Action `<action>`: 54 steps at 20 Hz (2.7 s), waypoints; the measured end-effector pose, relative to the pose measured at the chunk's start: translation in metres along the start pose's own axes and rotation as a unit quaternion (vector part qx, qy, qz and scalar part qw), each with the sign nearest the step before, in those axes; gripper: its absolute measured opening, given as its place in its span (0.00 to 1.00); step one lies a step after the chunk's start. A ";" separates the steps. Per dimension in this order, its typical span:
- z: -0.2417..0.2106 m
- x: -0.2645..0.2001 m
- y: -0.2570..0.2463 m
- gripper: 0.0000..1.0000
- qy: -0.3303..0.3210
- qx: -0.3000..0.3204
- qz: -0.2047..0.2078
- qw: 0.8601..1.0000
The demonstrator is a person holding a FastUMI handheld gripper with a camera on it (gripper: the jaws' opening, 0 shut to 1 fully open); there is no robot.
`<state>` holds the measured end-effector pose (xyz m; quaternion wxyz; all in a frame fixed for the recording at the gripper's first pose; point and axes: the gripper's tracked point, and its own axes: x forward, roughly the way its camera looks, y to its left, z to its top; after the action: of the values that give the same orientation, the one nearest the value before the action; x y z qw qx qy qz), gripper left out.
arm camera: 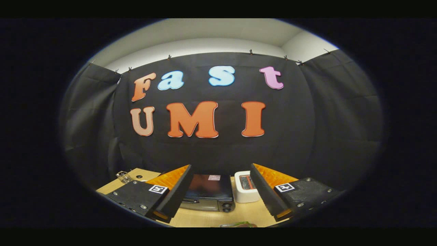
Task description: Open the toaster oven, put the food inside, and close the toaster oven door.
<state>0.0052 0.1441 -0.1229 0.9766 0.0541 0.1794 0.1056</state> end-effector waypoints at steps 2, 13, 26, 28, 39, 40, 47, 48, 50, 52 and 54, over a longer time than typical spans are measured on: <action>-0.026 0.010 0.025 0.99 0.041 0.005 0.019 0.999; -0.167 0.056 0.133 0.98 0.221 -0.030 0.092 0.970; -0.206 0.085 0.133 0.84 0.224 -0.018 0.001 0.974; -0.208 0.077 0.132 0.82 0.232 -0.013 0.000 0.973; -0.246 -0.008 0.129 0.80 0.293 -0.035 0.057 0.954; -0.251 -0.015 0.128 0.79 0.297 -0.046 0.061 0.952; -0.311 -0.064 0.128 0.78 0.370 -0.050 0.081 0.924; -0.321 -0.069 0.131 0.78 0.382 -0.042 0.087 0.919; -0.346 -0.079 0.134 0.77 0.412 -0.033 0.092 0.906; -0.360 -0.081 0.132 0.77 0.430 -0.020 0.091 0.898; -0.371 -0.082 0.130 0.77 0.443 -0.007 0.089 0.892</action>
<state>-0.2285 0.2775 -0.4213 0.7825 0.0111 0.5873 0.2065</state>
